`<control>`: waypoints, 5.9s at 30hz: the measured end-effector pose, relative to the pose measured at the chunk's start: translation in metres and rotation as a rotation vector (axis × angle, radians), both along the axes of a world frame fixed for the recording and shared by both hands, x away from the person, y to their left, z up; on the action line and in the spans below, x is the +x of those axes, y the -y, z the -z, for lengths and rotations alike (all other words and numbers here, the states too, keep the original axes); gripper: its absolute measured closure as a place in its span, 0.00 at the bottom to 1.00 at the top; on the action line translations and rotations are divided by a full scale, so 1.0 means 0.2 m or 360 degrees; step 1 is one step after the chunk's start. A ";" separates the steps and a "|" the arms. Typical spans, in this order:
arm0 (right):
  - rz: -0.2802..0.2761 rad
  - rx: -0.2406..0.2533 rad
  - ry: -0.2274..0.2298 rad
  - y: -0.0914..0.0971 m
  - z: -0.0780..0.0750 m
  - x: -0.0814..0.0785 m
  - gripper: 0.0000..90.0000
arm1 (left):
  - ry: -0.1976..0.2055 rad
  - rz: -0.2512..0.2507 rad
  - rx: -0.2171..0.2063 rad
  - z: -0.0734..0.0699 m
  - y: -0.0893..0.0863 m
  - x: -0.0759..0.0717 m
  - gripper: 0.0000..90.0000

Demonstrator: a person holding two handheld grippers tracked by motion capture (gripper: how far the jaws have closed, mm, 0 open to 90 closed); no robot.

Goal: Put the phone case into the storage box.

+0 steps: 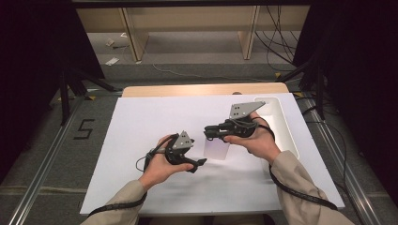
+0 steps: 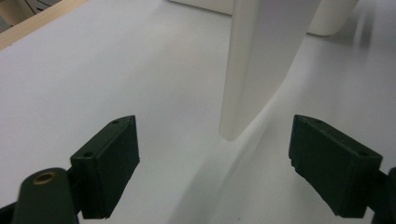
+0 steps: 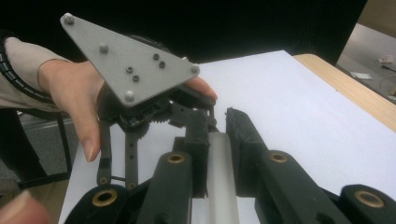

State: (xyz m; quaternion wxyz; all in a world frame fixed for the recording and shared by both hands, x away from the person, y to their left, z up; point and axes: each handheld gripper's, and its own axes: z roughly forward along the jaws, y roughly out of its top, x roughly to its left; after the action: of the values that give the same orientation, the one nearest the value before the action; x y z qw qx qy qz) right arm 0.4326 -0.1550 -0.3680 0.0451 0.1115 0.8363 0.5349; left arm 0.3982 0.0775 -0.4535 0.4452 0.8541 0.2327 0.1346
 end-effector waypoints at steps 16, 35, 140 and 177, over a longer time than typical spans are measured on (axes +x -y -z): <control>-0.0038 0.0030 -0.0016 -0.02 0.00 -0.01 0.89 | 0.0004 0.0090 -0.0012 0.02 0.03 0.00 0.32; -0.0086 0.0067 -0.0051 -0.03 0.00 -0.02 0.89 | 0.0008 0.0246 -0.0037 0.03 0.07 -0.01 0.64; 0.0719 0.0389 -0.0101 -0.11 0.18 0.01 0.10 | -0.0190 -0.0345 -0.0063 -0.05 0.06 0.02 0.89; 0.0762 0.0422 -0.0060 -0.12 0.17 -0.01 0.21 | -0.0161 -0.0331 -0.0084 -0.06 0.09 0.01 0.89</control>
State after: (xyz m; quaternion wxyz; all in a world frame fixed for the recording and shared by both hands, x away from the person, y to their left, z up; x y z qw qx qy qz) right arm 0.4299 -0.1311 -0.4017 0.1396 0.3209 0.7095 0.6116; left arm 0.3995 0.0601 -0.4418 0.4387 0.8191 0.3457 0.1305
